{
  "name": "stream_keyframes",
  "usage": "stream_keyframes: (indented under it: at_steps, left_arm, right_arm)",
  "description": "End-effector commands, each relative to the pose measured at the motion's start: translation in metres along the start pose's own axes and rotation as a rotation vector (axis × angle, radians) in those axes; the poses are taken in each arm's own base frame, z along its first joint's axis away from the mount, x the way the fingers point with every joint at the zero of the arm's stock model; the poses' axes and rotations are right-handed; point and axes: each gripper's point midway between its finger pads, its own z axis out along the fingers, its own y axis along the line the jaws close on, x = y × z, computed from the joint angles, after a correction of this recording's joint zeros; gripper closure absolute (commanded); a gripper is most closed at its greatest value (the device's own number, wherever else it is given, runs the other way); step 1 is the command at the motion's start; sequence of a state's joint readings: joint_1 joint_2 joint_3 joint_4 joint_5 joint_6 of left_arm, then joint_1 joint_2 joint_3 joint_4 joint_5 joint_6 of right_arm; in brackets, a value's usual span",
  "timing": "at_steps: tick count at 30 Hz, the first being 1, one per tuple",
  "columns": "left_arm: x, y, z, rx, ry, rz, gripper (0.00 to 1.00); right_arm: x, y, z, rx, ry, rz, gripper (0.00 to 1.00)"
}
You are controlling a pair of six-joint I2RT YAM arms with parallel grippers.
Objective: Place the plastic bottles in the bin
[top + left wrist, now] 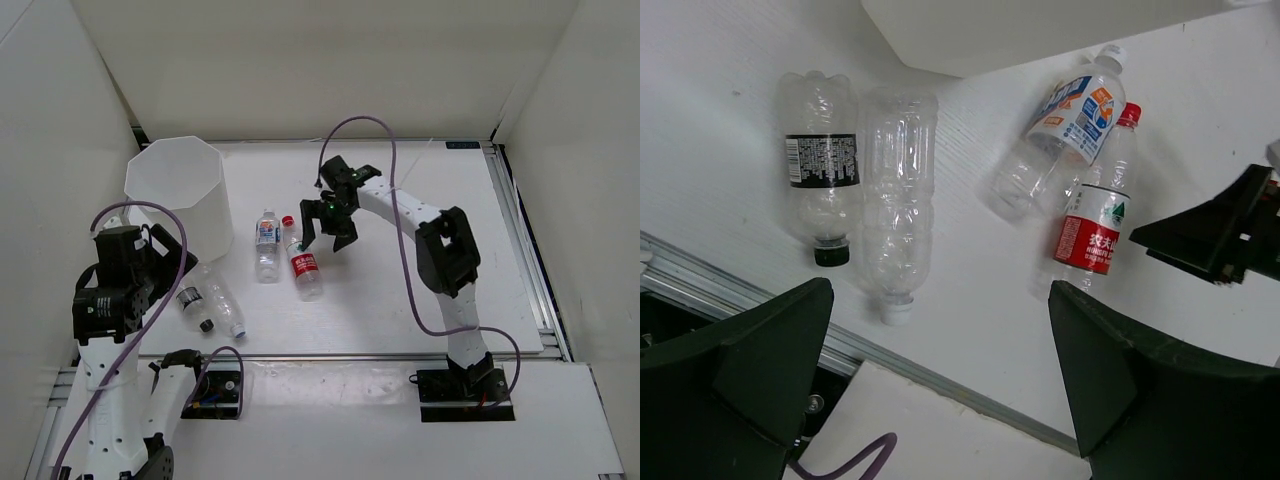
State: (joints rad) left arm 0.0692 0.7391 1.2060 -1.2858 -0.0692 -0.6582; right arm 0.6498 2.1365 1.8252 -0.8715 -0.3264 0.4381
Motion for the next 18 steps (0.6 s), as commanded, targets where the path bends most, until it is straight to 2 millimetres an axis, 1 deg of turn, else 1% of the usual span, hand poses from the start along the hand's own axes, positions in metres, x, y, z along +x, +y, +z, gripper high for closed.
stream_keyframes:
  at_steps: [1, 2, 3, 5, 6, 8, 9, 10, 12, 13, 14, 15, 16, 17, 18]
  left_arm:
    - [-0.011, 0.001, -0.004, -0.018, -0.045, 0.008, 0.00]
    - [-0.011, 0.001, -0.004, -0.018, -0.045, 0.008, 0.00]
    - [-0.013, 0.003, -0.004, -0.027, -0.051, 0.020, 0.00]
    - [-0.012, 0.006, -0.004, -0.041, -0.048, 0.033, 0.00]
    - [-0.012, 0.007, -0.004, -0.041, -0.048, 0.033, 0.00]
    - [-0.010, 0.008, -0.005, -0.047, -0.040, 0.045, 0.00]
    - [-0.010, 0.008, -0.005, -0.047, -0.040, 0.045, 0.00]
    - [-0.010, 0.008, -0.007, -0.042, -0.048, 0.044, 0.00]
    - [-0.008, 0.010, -0.007, -0.047, -0.040, 0.045, 0.00]
    - [-0.009, 0.011, -0.009, -0.049, -0.053, 0.044, 0.00]
    - [-0.009, 0.011, -0.009, -0.049, -0.053, 0.044, 0.00]
    - [-0.011, 0.010, -0.011, -0.043, -0.062, 0.043, 0.00]
    - [-0.011, 0.010, -0.011, -0.043, -0.062, 0.043, 0.00]
    - [-0.014, 0.008, -0.014, -0.036, -0.070, 0.042, 0.00]
    - [-0.014, 0.008, -0.014, -0.036, -0.070, 0.042, 0.00]
  right_arm:
    - [0.000, 0.035, 0.013, -0.112, 0.025, -0.090, 0.00]
    - [0.000, 0.030, 0.024, -0.102, 0.046, -0.080, 0.00]
    - [0.002, 0.027, 0.030, -0.096, 0.058, -0.074, 0.00]
    - [0.008, 0.023, 0.039, -0.099, 0.093, -0.068, 0.07]
    - [0.014, 0.020, 0.041, -0.101, 0.113, -0.060, 0.10]
    - [0.014, 0.013, 0.044, -0.096, 0.118, -0.047, 0.17]
    - [0.017, 0.012, 0.045, -0.092, 0.125, -0.043, 0.25]
    - [0.017, 0.007, 0.044, -0.097, 0.131, -0.028, 0.30]
    - [0.012, 0.007, 0.036, -0.103, 0.110, -0.027, 0.40]
    - [0.011, 0.015, 0.021, -0.113, 0.089, -0.038, 0.42]
    - [0.008, 0.016, 0.011, -0.119, 0.069, -0.039, 0.43]
    - [0.002, 0.023, -0.002, -0.120, 0.029, -0.047, 0.43]
    - [-0.006, 0.038, -0.031, -0.141, -0.044, -0.082, 0.45]
    - [-0.012, 0.050, -0.050, -0.164, -0.090, -0.080, 0.48]
    - [-0.026, 0.067, -0.077, -0.188, -0.170, -0.102, 0.50]
